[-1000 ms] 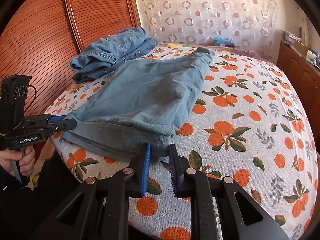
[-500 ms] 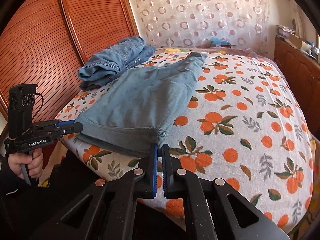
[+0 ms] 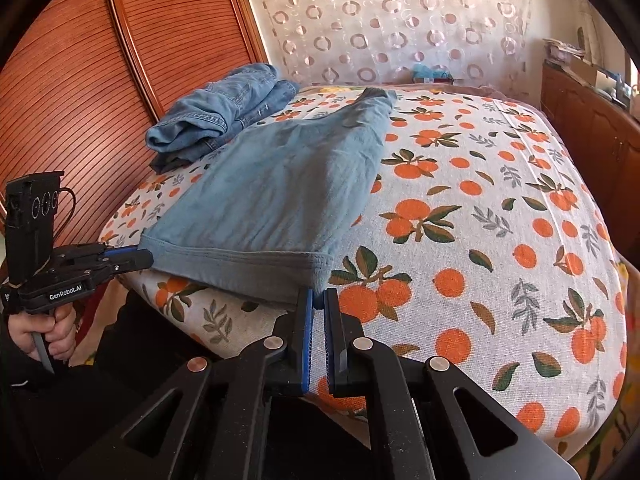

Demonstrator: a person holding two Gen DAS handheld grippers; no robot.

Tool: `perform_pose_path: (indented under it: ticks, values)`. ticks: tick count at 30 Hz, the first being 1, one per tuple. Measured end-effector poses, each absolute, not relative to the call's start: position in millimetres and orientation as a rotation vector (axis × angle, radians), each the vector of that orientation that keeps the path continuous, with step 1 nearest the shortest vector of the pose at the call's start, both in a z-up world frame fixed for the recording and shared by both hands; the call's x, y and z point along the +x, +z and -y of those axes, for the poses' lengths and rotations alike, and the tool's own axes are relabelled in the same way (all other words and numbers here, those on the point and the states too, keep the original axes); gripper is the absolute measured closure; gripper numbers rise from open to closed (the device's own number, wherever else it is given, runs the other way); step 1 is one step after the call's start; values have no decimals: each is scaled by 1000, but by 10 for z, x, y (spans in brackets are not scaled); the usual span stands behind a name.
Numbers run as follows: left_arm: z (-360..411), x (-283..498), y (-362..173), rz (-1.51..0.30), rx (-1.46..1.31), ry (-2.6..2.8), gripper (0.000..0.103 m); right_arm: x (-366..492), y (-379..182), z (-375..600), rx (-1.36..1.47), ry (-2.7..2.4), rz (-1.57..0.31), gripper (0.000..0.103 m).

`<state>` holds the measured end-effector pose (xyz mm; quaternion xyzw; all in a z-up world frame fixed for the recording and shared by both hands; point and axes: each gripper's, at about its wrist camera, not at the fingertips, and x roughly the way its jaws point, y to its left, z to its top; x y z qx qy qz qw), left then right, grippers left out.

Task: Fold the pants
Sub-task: 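Move both grippers to the hem of the folded grey-blue shorts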

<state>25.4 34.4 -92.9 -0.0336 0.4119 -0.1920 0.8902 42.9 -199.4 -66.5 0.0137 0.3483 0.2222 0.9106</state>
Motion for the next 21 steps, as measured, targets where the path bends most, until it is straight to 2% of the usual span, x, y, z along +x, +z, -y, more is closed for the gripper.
perform_pose_path:
  ticks: [7,10,11,13,21]
  values:
    - [-413,240,-851,-830,-73,-373,75,369,-506,2004,-7,437,-667,94]
    - [-421,259,-805,-817,-67,-359,67,417,-468,1980,-18,431,-657,85]
    - [-422,268,-784,-811,-68,-358,61,441,-471,1966,-17,430,-656,81]
    - [-417,282,-750,-800,-72,-362,54,491,-481,1932,-10,439,-658,78]
    - [-360,418,-729,-791,-54,-352,54,681,-651,1885,13,429,-719,76]
